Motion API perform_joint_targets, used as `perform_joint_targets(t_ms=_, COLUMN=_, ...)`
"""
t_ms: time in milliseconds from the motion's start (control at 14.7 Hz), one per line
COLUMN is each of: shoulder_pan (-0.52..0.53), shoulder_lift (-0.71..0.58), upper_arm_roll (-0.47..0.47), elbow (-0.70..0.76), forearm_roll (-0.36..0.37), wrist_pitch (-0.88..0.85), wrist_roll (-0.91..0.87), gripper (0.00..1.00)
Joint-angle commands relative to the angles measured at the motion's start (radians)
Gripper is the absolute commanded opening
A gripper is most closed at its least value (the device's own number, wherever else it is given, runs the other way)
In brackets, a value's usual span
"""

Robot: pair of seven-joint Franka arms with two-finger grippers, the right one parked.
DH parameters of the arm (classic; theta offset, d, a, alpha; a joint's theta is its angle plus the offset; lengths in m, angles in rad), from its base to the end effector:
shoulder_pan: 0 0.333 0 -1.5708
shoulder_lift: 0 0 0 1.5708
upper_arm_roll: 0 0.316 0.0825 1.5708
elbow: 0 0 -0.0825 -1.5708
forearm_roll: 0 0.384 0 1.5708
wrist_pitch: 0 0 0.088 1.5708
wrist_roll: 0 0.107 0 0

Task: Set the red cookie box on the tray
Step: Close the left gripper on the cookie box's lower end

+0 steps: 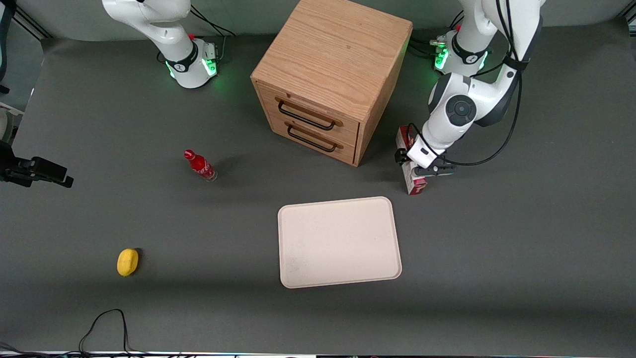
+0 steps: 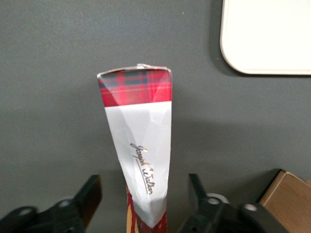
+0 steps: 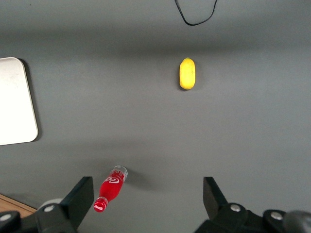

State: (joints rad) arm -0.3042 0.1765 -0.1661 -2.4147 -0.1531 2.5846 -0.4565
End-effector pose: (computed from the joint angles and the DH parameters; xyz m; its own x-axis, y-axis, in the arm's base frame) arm 0.4420 -0.2232 0.2389 0.9915 0.1157 -0.0598 0.1209 -0.9884 0.0918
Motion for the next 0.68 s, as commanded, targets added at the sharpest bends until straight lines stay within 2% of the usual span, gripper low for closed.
perform_joint_targets(t_ms=0, shoulder_pan=-0.021, shoulder_lift=-0.009, upper_arm_roll=0.008, elbow=-0.032, forearm_roll=-0.008, wrist_pitch=0.060, wrist_roll=-0.044, gripper=0.00)
perform_joint_targets(t_ms=611, shoulder_pan=-0.006, shoulder_lift=-0.043, upper_arm_roll=0.017, elbow=0.008, forearm_roll=0.004, wrist_pitch=0.007, wrist_roll=-0.034, gripper=0.00)
